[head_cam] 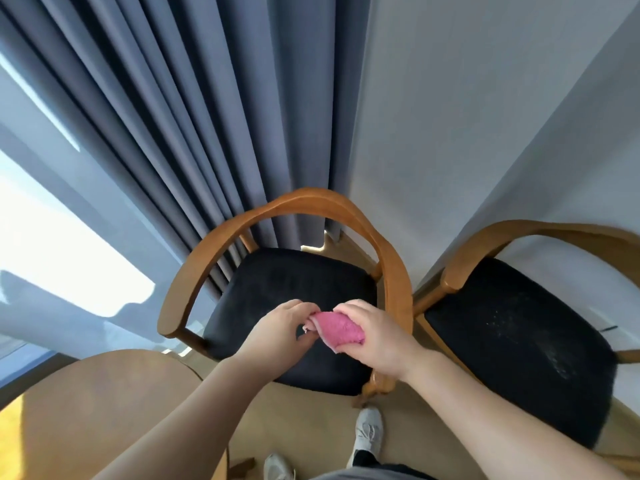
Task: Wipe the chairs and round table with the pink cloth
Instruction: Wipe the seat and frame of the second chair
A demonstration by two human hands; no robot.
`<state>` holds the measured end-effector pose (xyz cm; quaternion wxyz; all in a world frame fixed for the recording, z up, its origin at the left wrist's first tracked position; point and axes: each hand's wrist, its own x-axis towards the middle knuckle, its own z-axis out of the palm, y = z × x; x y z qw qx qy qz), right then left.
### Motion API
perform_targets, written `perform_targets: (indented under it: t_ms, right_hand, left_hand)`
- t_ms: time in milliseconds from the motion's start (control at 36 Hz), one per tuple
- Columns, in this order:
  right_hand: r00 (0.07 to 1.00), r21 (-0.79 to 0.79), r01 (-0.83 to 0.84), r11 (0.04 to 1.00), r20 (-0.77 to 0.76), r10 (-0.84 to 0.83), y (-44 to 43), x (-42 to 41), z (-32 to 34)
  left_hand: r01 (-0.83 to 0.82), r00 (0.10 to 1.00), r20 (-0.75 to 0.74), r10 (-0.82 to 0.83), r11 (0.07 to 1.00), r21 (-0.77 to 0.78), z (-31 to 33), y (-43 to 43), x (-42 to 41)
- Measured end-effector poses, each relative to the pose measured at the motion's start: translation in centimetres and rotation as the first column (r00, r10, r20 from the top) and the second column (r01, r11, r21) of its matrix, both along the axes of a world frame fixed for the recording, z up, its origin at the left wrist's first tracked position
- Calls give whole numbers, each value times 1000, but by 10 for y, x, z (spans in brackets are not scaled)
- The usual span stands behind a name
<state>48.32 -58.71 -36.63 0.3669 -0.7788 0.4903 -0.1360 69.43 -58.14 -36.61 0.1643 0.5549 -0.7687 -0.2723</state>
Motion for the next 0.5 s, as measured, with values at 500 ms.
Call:
perform_targets:
  t_ms: [500]
  right_hand:
    - [934,-257,-338,905,-206,291,-91,22,4]
  left_hand:
    - [-259,966,-18,259,966,12,-11,-41,10]
